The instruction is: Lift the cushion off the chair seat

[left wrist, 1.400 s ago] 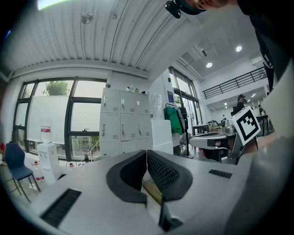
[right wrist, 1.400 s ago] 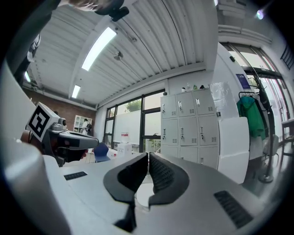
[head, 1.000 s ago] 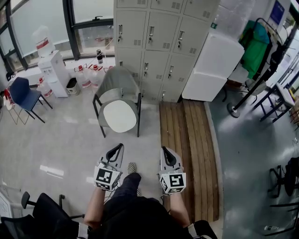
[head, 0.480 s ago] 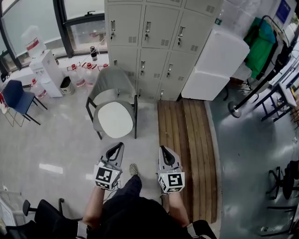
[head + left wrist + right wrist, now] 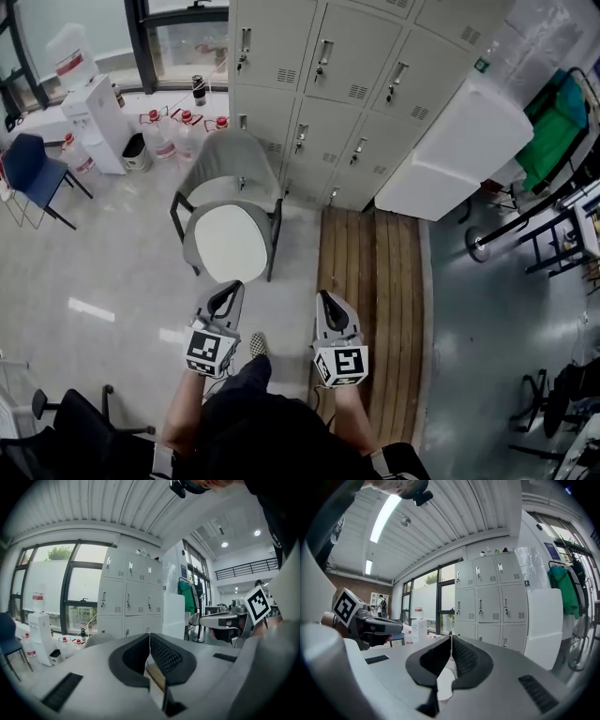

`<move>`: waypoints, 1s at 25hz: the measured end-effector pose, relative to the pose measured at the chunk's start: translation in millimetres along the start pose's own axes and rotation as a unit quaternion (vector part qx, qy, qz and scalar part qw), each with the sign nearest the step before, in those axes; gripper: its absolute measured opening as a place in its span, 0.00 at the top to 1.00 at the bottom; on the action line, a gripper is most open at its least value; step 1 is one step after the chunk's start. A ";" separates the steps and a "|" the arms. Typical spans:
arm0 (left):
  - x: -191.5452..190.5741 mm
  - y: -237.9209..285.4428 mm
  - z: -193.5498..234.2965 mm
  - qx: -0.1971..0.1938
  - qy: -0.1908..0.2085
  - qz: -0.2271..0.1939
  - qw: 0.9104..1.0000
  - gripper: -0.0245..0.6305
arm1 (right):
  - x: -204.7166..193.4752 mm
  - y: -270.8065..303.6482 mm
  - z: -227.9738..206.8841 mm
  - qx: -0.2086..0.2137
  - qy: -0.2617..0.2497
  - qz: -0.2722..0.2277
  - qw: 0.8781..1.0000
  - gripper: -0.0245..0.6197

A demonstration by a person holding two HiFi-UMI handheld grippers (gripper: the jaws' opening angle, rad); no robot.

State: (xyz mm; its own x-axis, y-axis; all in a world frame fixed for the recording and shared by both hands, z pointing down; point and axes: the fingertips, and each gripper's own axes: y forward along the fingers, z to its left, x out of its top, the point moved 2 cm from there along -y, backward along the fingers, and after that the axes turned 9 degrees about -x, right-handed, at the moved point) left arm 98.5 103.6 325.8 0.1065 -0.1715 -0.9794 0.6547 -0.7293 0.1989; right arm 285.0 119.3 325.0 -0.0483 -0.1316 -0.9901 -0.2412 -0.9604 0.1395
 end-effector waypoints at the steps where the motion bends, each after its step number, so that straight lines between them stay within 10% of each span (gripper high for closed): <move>1: 0.1 5.0 7.8 0.005 -0.004 0.000 1.000 0.93 | 0.4 9.4 -0.6 0.003 0.000 0.002 1.000 0.91; 25: -14.2 -8.3 132.0 0.179 -0.057 0.009 0.982 0.93 | 13.5 179.4 83.1 0.200 -0.022 0.007 0.979 0.91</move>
State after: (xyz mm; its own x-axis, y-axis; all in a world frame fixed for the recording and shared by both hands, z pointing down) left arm -7.3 24.6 342.6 0.0178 -0.2440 -0.9696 0.3467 -0.9081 0.2349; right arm 160.6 -34.3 337.9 -0.0944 -0.1249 -0.9877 -0.6004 -0.7842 0.1566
